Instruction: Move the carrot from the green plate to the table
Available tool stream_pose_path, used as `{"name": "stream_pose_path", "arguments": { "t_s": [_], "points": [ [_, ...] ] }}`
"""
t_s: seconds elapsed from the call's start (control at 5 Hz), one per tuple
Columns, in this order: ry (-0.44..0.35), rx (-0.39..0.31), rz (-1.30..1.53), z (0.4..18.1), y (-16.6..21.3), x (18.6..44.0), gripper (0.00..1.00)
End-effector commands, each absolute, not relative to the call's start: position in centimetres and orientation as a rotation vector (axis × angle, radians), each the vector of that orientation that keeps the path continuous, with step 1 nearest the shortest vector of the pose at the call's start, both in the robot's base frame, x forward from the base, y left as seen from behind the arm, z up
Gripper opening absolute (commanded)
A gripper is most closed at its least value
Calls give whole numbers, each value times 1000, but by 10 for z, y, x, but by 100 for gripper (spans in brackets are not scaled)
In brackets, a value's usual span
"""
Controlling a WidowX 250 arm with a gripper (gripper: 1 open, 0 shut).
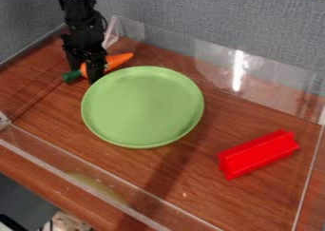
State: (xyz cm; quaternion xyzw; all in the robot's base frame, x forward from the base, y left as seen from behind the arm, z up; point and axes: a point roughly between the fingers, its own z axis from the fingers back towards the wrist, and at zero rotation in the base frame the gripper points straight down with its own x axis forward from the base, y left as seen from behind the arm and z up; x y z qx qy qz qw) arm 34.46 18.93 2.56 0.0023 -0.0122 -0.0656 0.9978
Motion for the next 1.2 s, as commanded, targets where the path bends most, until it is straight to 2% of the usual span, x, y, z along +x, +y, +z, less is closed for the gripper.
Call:
{"name": "stream_pose_path", "arguments": {
  "t_s": [0.0, 0.4, 0.6, 1.0],
  "points": [
    [-55, 21, -106, 37, 198, 347, 0],
    [-50, 12, -90, 35, 198, 347, 0],
    [-46, 72, -117, 50, 193, 346, 100],
    [-56, 219, -170, 96, 181, 348, 100]
  ]
}}
